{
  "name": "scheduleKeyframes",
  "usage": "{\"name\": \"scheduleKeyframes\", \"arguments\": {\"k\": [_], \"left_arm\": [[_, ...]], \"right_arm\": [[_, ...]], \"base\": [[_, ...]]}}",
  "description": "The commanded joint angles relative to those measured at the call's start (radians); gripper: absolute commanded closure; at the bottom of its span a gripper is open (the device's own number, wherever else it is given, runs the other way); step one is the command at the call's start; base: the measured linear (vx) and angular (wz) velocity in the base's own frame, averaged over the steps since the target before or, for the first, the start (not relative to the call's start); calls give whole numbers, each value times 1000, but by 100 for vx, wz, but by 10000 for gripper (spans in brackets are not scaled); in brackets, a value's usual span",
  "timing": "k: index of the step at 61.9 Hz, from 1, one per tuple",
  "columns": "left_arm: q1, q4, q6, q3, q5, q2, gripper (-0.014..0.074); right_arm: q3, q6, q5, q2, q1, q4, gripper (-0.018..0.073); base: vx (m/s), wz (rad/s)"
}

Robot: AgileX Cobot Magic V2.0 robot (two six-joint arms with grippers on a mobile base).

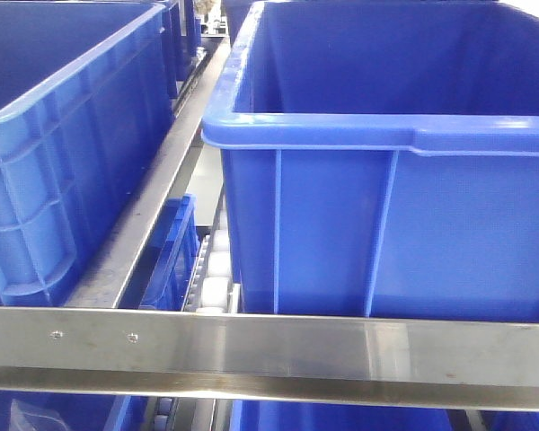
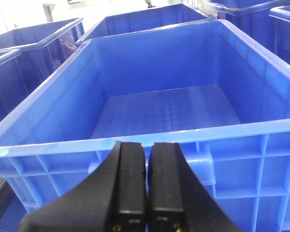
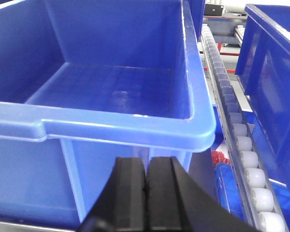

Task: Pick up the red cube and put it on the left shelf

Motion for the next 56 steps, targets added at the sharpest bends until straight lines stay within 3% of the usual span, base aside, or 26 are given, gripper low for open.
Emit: {"name": "scheduleKeyframes", "arguments": {"k": [1, 56], "left_arm": [[-5, -5, 1, 22, -91, 7, 491], [-5, -5, 1, 22, -91, 7, 491]], "right_arm": [[-24, -2, -97, -18, -5, 2, 509], [-24, -2, -97, -18, -5, 2, 509]], "base": [[0, 0], [0, 2]]}}
